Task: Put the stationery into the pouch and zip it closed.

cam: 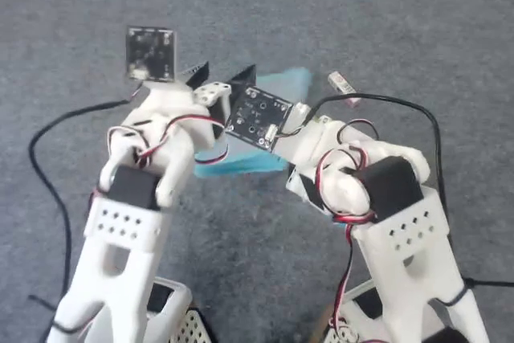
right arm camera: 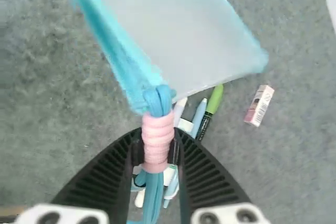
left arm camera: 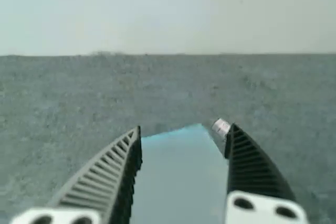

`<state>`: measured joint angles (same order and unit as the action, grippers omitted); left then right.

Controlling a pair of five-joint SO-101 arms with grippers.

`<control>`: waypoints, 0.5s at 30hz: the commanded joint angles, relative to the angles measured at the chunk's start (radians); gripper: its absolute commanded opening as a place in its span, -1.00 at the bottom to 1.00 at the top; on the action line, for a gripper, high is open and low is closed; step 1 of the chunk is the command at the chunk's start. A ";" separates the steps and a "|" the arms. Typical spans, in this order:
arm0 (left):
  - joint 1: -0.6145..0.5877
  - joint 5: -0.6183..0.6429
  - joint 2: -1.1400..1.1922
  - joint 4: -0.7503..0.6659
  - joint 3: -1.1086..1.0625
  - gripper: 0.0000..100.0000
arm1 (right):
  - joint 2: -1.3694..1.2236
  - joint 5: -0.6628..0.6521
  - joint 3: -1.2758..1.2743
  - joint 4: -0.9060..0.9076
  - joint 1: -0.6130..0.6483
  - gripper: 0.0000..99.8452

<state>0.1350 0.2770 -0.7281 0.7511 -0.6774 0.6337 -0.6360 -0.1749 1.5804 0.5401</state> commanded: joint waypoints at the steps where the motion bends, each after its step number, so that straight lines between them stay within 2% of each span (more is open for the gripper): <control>1: -0.095 0.028 0.000 0.020 -0.001 -0.50 | 0.048 0.089 0.057 -0.024 -0.070 -0.99; 3: -0.138 0.028 -0.008 -0.006 -0.073 -0.50 | 0.042 0.109 0.057 -0.048 -0.096 -0.99; 5: -0.129 -0.005 -0.006 -0.048 -0.166 -0.50 | 0.042 0.137 0.058 -0.068 -0.097 -0.99; 9: -0.012 -0.107 -0.011 -0.146 -0.360 -0.51 | 0.013 0.198 0.150 -0.074 -0.099 -0.99; 13: 0.135 -0.161 -0.005 -0.092 -0.404 -0.51 | -0.159 0.270 0.410 -0.028 -0.091 -0.99; 15: 0.232 -0.163 -0.005 -0.068 -0.404 -0.51 | -0.295 0.308 0.592 0.030 -0.038 -0.99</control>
<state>0.2440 0.1312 -0.7234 0.6605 -1.0932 0.4971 -0.3828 0.1442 1.5528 0.4542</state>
